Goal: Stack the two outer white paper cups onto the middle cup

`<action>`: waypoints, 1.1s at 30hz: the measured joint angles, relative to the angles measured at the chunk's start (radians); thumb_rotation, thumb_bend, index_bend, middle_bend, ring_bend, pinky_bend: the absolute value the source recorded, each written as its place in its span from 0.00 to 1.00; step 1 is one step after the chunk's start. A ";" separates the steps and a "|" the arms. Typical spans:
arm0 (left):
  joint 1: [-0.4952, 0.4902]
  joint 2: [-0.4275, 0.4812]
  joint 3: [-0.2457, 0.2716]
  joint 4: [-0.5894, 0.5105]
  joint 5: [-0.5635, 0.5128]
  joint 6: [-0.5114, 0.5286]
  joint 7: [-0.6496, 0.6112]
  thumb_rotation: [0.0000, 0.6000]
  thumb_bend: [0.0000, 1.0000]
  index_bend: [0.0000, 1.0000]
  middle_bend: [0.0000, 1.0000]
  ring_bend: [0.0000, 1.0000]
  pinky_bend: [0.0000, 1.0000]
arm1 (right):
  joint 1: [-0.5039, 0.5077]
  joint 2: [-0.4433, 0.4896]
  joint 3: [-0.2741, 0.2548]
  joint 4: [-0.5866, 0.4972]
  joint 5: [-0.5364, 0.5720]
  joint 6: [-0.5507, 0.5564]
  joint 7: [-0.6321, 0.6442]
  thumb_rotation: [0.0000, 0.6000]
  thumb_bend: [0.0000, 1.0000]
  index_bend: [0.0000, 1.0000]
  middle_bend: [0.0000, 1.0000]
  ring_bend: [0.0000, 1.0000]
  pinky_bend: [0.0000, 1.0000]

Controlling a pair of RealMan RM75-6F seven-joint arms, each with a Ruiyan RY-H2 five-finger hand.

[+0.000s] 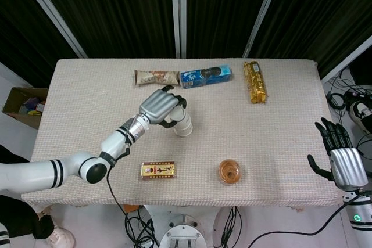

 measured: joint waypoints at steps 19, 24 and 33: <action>-0.119 -0.090 0.070 0.078 -0.183 0.010 0.098 1.00 0.31 0.41 0.45 0.32 0.14 | -0.028 0.002 0.022 0.018 -0.010 0.004 0.028 1.00 0.31 0.00 0.02 0.00 0.00; -0.145 -0.165 0.107 0.141 -0.213 0.024 0.138 1.00 0.30 0.40 0.43 0.29 0.14 | -0.031 0.004 0.027 0.019 -0.009 -0.001 0.032 1.00 0.31 0.00 0.02 0.00 0.00; -0.151 -0.259 0.171 0.208 -0.214 0.102 0.219 1.00 0.17 0.21 0.20 0.14 0.13 | -0.036 0.000 0.034 0.027 -0.006 -0.008 0.045 1.00 0.31 0.00 0.02 0.00 0.00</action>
